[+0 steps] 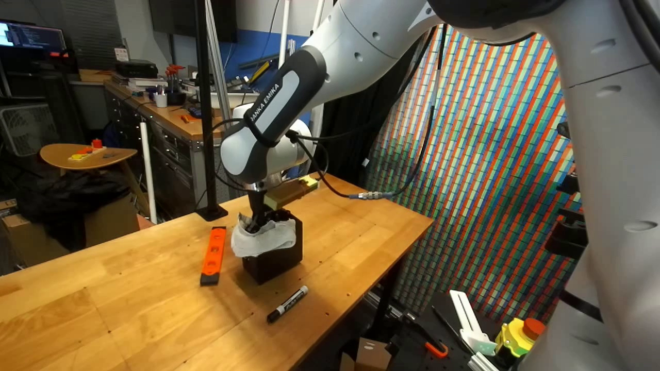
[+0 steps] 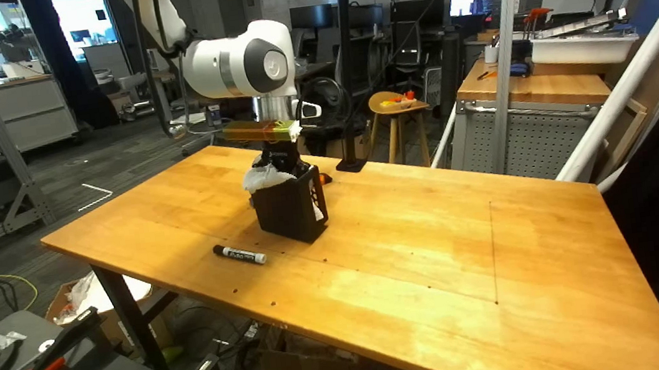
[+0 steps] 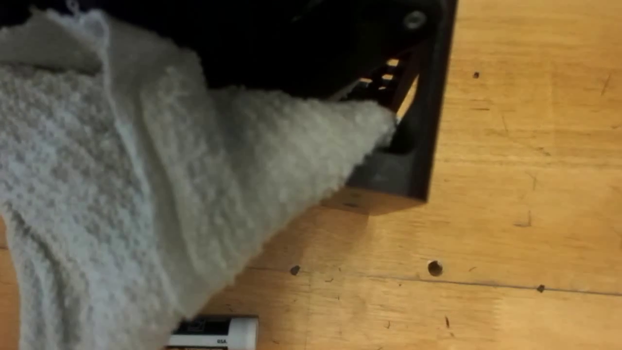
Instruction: Put the towel in the box
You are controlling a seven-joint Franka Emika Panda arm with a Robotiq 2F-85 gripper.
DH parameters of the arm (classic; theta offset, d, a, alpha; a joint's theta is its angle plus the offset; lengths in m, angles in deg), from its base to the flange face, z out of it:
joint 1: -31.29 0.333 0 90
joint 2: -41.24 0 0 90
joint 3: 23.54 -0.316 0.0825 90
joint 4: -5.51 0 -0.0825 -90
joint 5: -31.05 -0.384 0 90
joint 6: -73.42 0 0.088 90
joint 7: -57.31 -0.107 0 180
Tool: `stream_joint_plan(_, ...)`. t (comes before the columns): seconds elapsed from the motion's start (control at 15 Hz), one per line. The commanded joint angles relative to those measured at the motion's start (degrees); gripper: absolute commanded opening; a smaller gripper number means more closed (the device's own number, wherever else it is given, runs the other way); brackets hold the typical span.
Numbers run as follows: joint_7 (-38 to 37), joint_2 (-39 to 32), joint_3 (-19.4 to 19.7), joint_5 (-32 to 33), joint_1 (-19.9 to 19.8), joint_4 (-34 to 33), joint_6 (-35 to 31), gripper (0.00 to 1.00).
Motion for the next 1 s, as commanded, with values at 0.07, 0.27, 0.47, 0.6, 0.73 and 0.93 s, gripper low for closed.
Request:
stream_joint_plan(0.07,2.5,3.51,-1.39,-3.77,-1.82,5.86,-2.01,0.01)
stream_joint_plan(0.27,2.73,7.0,-1.5,-2.85,-0.95,7.72,-1.3,0.01)
stream_joint_plan(0.47,2.63,10.57,-2.03,-1.65,0.26,8.59,-0.33,0.01)
stream_joint_plan(0.6,2.41,13.22,-2.34,-0.94,1.07,8.93,0.15,0.02)
stream_joint_plan(0.73,2.22,16.01,-2.67,-0.07,1.97,9.37,0.53,0.02)
stream_joint_plan(0.93,2.17,19.3,-3.52,1.18,3.35,9.85,0.76,0.01)
